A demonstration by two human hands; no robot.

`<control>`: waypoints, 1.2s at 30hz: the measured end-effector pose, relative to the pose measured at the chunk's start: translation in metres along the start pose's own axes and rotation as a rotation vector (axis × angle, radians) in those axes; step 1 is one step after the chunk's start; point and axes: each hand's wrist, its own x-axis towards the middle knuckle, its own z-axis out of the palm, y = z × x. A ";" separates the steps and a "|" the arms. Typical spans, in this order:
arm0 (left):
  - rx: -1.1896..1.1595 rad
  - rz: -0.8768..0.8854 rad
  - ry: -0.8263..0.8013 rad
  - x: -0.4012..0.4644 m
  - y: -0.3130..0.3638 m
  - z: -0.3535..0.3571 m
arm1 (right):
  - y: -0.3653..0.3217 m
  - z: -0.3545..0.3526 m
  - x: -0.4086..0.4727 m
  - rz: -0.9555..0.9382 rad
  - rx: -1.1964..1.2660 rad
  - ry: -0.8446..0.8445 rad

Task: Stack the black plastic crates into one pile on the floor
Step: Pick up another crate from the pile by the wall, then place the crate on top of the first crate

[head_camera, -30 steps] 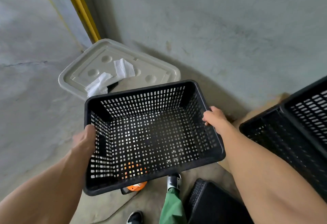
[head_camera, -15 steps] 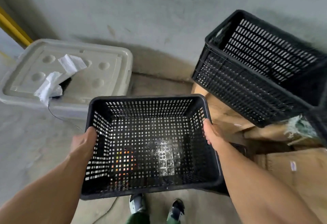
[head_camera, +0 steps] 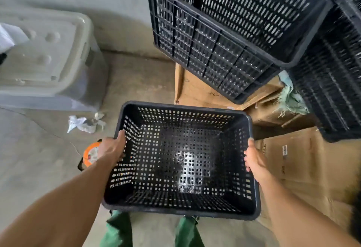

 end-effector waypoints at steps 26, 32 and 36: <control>0.198 0.178 0.128 0.057 0.026 0.191 | 0.072 0.012 0.164 -0.082 -0.232 0.198; 0.181 0.236 0.106 0.052 -0.001 0.189 | 0.082 0.011 0.160 -0.109 -0.290 0.189; 0.167 0.346 0.158 0.055 -0.006 0.191 | 0.084 0.012 0.162 -0.187 -0.315 0.268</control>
